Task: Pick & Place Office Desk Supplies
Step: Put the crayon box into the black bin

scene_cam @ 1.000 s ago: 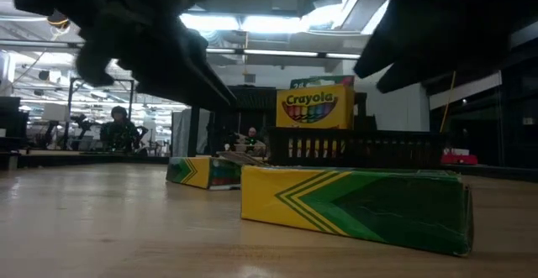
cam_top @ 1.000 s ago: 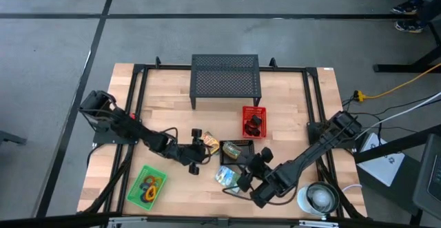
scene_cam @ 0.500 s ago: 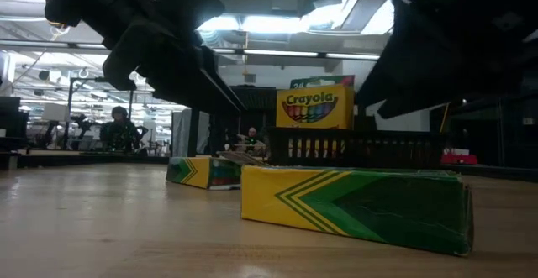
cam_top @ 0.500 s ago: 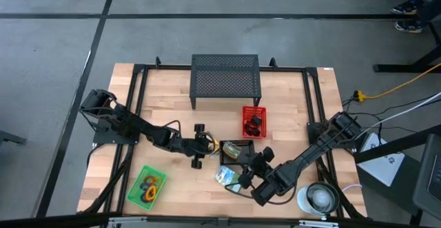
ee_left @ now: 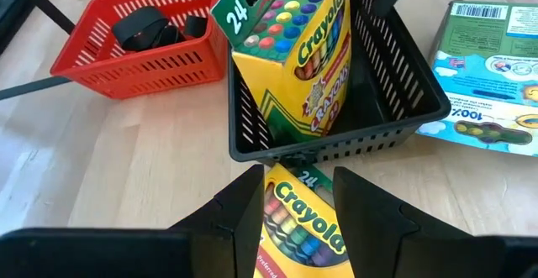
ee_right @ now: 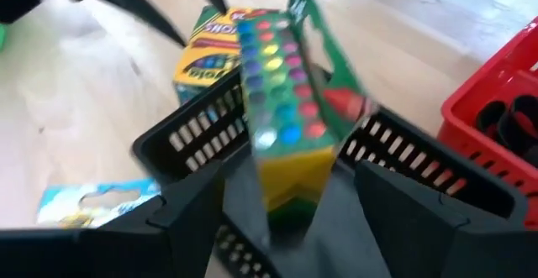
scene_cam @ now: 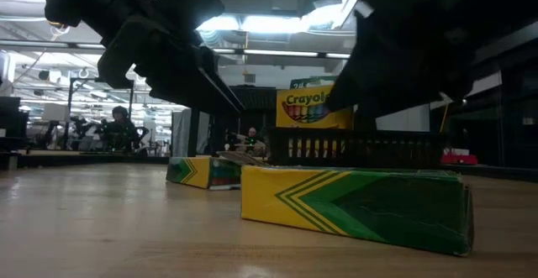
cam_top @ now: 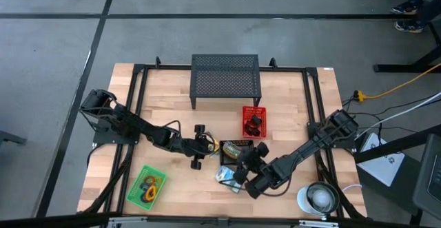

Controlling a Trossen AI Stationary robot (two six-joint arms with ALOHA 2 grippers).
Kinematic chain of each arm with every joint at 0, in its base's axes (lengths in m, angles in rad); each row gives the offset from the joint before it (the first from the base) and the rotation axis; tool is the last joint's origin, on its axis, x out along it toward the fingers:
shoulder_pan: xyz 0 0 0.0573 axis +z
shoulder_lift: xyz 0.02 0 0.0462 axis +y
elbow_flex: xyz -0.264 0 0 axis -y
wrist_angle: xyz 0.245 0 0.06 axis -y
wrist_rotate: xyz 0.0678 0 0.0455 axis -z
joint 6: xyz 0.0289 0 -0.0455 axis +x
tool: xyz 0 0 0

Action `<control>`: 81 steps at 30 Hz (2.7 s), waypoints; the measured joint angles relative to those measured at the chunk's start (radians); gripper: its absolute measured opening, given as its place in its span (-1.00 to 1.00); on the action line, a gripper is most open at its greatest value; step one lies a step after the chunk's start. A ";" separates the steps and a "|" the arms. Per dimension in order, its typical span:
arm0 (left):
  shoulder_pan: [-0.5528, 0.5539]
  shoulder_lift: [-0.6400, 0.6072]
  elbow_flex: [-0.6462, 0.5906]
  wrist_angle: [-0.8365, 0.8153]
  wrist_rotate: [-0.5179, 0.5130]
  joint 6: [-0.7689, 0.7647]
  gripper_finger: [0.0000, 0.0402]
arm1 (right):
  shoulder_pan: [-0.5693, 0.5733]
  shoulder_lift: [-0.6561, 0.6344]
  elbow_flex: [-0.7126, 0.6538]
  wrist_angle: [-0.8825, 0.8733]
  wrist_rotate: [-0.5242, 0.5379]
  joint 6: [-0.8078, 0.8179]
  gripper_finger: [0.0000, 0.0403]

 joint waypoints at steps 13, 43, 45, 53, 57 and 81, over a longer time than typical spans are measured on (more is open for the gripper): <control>0.000 0.000 0.000 -0.001 0.019 -0.006 -0.30 | -0.039 0.015 0.000 0.062 -0.024 0.010 -0.07; 0.000 0.000 0.000 -0.001 0.051 0.061 -0.30 | -0.031 0.015 0.178 -0.226 -0.040 0.343 -0.62; 0.000 0.000 0.000 -0.001 0.051 0.070 -0.30 | -0.024 0.015 0.192 -0.268 -0.041 0.382 -0.62; 0.011 0.000 0.000 -0.001 0.053 0.095 -0.30 | 0.000 0.020 0.202 -0.298 -0.050 0.464 -0.62; 0.022 0.000 0.000 -0.001 0.066 0.097 -0.30 | 0.010 0.023 0.201 -0.379 -0.083 0.524 -0.62; 0.029 0.000 0.000 0.000 0.097 0.085 -0.30 | 0.008 0.022 0.201 -0.576 -0.178 0.656 -0.62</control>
